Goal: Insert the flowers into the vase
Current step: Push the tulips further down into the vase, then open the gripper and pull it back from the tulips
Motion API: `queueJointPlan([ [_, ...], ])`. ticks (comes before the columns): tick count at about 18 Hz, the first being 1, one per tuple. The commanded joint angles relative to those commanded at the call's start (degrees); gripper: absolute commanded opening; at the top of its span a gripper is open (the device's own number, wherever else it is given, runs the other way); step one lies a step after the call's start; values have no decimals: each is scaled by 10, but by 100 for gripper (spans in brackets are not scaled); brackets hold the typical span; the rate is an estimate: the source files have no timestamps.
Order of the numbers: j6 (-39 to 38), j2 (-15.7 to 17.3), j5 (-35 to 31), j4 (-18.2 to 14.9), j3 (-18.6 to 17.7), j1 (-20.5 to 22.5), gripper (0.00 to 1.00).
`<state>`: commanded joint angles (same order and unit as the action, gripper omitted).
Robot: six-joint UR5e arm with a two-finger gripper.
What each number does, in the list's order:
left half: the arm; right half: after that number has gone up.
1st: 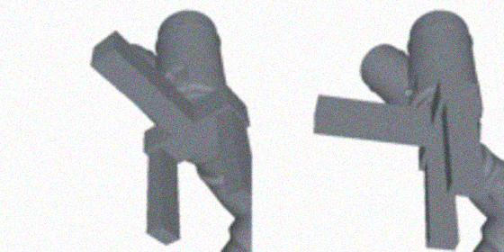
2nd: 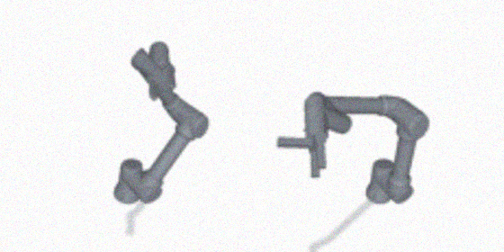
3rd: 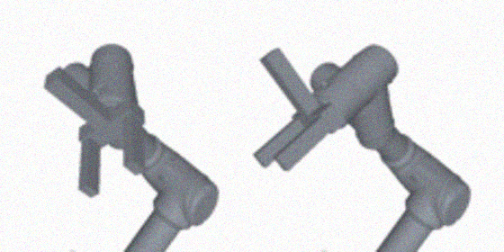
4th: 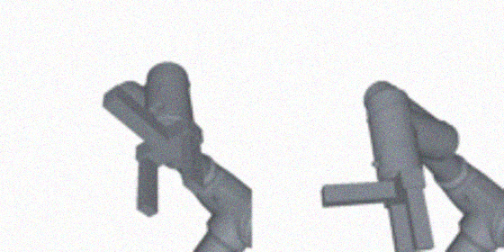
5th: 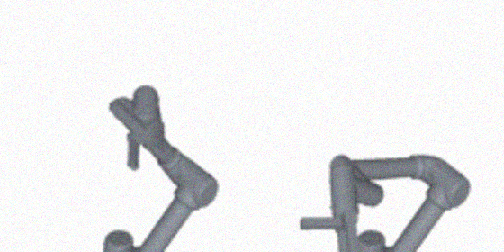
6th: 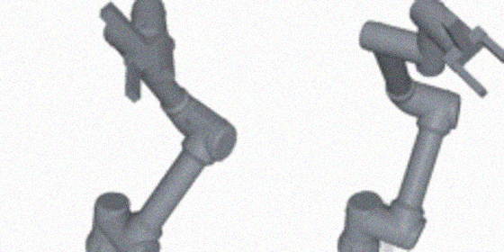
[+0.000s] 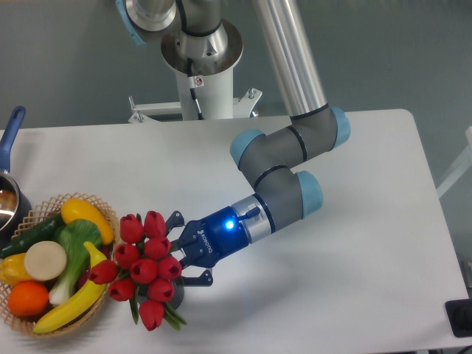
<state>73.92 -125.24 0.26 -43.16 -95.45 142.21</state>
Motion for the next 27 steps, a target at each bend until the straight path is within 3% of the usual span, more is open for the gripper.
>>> queueJointPlan([
  [2,8,1,1,0,-4,0,48],
  [12,9,3,1,0,-11,0,68],
  [17,14,4,0,0,-12,1,100],
  [27,14,29,-75,0,-15,2,100],
])
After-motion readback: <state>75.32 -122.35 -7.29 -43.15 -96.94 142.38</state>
